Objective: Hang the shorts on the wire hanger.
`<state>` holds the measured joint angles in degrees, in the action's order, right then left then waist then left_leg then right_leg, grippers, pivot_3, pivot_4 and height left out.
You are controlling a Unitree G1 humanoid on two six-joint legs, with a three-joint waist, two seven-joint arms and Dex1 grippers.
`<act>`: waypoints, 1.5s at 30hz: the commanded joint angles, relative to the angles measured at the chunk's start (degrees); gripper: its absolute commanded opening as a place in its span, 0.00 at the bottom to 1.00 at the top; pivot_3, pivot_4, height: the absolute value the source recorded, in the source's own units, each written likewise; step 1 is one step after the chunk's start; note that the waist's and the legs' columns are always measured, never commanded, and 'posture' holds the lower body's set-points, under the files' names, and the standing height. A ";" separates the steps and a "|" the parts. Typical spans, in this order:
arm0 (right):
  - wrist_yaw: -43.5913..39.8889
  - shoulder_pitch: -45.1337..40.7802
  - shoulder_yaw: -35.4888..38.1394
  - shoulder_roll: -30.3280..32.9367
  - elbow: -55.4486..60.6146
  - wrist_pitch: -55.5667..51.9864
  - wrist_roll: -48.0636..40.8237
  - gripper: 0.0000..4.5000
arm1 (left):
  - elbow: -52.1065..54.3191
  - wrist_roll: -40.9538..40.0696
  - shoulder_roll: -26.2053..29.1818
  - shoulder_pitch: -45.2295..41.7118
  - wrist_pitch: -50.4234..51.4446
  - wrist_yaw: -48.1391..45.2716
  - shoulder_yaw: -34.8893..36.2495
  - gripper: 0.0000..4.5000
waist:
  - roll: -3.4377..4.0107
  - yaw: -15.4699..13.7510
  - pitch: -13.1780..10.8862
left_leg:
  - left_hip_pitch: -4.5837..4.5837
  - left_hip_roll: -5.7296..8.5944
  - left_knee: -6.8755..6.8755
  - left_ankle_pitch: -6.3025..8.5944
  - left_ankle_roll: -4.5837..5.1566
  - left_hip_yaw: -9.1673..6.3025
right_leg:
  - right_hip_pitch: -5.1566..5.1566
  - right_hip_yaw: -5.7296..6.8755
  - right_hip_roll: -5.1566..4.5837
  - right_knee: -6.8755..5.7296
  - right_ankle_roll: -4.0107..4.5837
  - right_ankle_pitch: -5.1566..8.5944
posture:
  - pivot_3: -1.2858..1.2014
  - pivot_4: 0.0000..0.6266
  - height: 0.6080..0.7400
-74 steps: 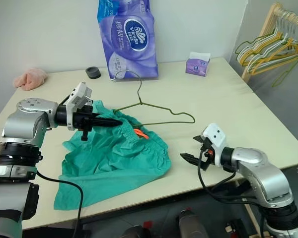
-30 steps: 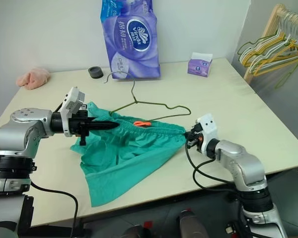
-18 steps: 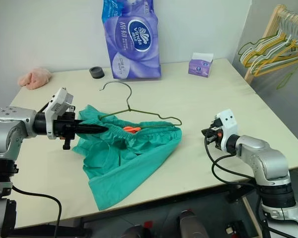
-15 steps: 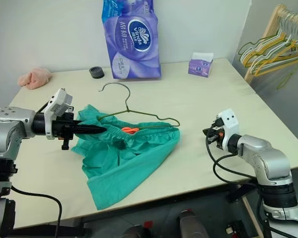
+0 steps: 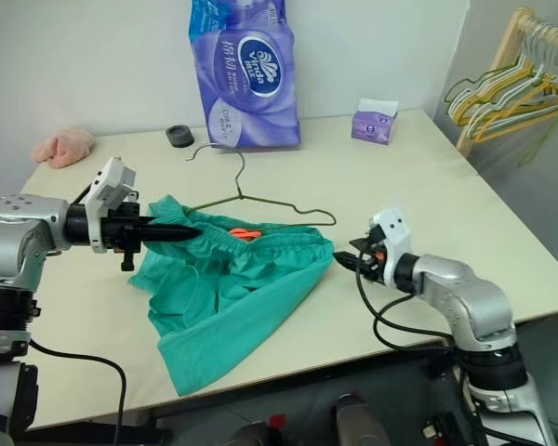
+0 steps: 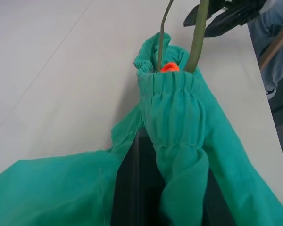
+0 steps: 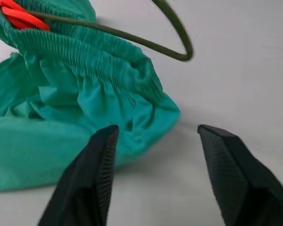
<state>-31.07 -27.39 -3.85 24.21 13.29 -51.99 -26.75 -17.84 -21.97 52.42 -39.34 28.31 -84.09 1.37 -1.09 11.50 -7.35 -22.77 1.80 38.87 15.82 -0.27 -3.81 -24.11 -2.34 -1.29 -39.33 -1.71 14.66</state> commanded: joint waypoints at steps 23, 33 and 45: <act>-7.81 -14.14 -7.77 -8.68 -27.27 12.38 10.06 0.91 | 1.35 -0.74 -0.14 -1.28 -0.41 1.01 0.92 0.00 | 0.00 1.37 0.04 | -0.01 0.01 -0.03 -0.01 -0.03 -0.08 | -0.07 0.04 0.00 -0.08 0.00 0.00 | 0.43 0.11 1.00; -1.39 -9.43 -5.35 -10.11 -22.39 15.37 12.94 0.16 | 1.95 -1.18 -0.04 -0.06 0.02 1.76 1.57 0.00 | 0.00 1.30 0.06 | -0.02 0.01 -0.03 -0.03 -0.06 -0.10 | -0.08 0.04 -0.01 -0.09 0.01 0.00 | 0.43 0.11 1.00; -2.39 -1.14 4.87 -1.40 -10.87 4.77 5.35 0.01 | 3.44 -2.88 2.69 1.23 3.70 -1.55 1.53 0.00 | 0.00 1.14 0.06 | -0.03 0.01 -0.02 -0.01 -0.03 -0.09 | -0.07 0.04 -0.01 -0.09 0.00 0.00 | 0.43 0.13 1.00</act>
<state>-34.33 -29.30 -3.58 20.40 1.04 -45.07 -20.87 -15.51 -24.19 52.13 -37.76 31.32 -84.71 1.27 -1.09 12.64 -7.29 -22.79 1.81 38.84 15.80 -0.29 -3.90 -24.19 -2.30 -1.29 -39.42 -1.71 14.66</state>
